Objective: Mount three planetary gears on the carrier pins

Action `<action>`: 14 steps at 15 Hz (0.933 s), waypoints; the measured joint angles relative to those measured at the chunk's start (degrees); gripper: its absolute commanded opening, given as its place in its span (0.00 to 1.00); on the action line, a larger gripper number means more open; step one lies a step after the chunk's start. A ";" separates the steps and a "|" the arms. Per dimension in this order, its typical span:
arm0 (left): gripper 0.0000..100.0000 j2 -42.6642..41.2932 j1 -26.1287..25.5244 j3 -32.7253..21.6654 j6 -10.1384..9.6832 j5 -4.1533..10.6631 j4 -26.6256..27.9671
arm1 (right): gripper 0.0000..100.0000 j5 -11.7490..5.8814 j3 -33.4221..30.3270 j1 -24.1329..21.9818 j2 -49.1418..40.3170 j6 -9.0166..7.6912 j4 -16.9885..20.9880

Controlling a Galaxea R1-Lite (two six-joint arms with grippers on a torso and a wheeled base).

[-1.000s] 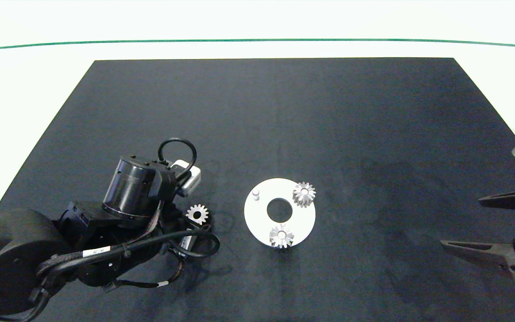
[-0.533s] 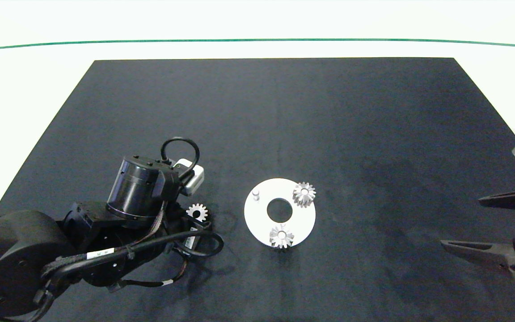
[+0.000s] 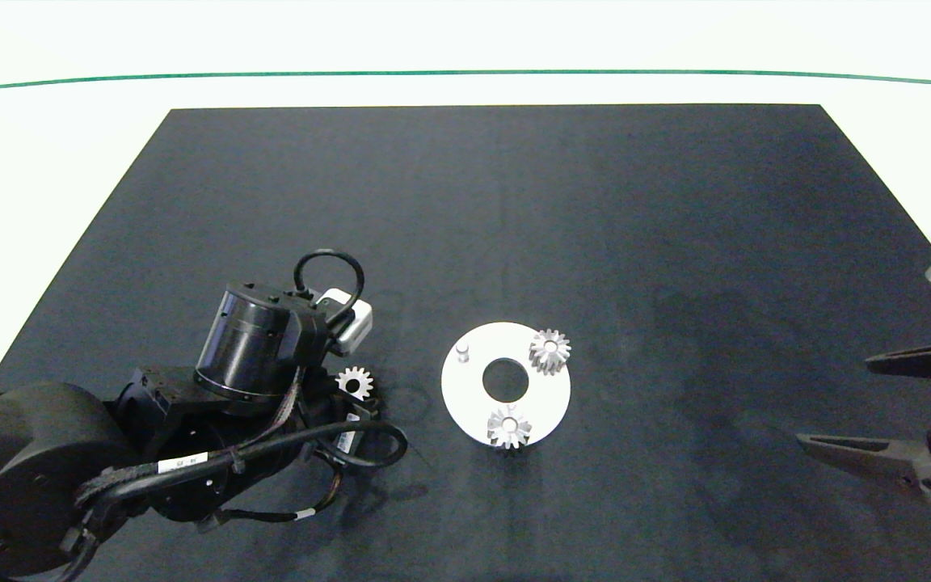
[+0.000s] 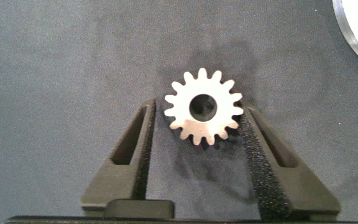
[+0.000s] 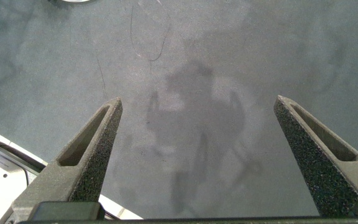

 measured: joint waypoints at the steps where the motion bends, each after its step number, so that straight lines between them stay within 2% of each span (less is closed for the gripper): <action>1: 0.44 0.00 -0.02 0.00 -0.02 0.00 -0.02 | 1.00 0.00 0.00 0.00 0.00 -0.02 0.00; 14: 0.17 -0.13 -0.11 0.02 0.05 0.00 0.00 | 1.00 0.00 0.00 0.00 0.00 -0.02 0.00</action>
